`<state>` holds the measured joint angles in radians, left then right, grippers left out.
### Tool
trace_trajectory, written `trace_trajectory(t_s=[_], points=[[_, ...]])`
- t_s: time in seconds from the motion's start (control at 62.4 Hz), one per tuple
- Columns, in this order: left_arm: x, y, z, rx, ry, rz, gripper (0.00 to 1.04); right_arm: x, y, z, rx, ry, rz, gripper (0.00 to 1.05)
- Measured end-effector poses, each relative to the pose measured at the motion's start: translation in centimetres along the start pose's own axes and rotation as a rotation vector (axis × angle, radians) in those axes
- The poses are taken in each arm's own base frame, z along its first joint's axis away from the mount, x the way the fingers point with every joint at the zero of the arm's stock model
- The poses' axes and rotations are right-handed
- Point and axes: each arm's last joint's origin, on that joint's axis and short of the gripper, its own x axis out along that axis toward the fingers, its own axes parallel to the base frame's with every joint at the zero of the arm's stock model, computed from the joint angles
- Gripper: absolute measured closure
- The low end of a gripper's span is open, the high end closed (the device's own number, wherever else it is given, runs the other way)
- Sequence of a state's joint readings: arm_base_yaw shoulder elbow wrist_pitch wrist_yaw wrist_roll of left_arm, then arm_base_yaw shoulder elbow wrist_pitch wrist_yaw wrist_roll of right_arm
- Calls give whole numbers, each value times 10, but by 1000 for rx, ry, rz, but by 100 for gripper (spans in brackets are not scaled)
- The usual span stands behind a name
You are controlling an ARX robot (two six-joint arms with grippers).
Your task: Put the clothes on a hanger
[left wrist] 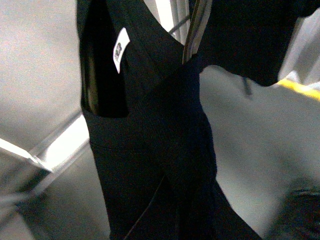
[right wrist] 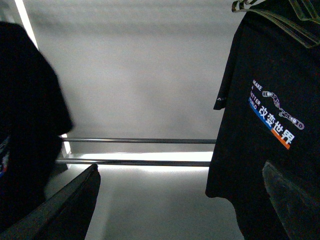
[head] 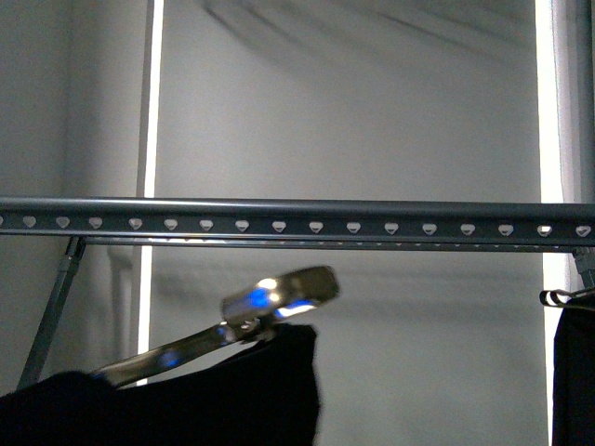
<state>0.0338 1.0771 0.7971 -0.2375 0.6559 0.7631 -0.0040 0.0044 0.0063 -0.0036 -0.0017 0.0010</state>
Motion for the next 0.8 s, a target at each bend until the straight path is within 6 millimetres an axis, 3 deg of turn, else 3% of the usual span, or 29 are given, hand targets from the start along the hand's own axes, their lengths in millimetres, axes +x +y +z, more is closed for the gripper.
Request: trace_trajectory(t_s=[0.064, 0.368, 0.625, 0.801], points=[[14, 11, 13, 257, -48, -19, 101, 0, 0, 0, 0, 0, 0, 7], [70, 27, 56, 835, -206, -37, 101, 0, 0, 0, 0, 0, 0, 7], [100, 35, 68, 1231, -183, 62, 101, 0, 0, 0, 0, 0, 0, 7], [101, 34, 68, 1307, -183, 68, 101, 0, 0, 0, 0, 0, 0, 7]])
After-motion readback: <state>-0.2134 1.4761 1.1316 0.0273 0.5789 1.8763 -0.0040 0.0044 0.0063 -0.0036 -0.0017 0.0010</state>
